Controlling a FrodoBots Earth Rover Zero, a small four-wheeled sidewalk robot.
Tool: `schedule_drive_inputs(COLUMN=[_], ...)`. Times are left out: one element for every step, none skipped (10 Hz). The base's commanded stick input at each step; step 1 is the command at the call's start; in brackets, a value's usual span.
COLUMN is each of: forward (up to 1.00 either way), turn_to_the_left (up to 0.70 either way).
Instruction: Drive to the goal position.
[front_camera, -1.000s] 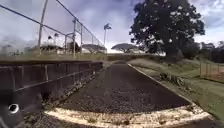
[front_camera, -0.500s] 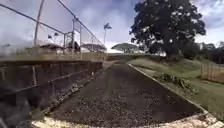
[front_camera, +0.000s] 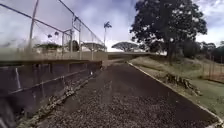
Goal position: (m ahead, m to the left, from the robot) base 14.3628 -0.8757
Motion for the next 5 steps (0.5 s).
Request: schedule_drive_inputs(forward=[0.50, 0.50, 0.50, 0.50, 0.50], turn_to_the_left=[0.00, 0.00, 0.00, 0.00, 0.00])
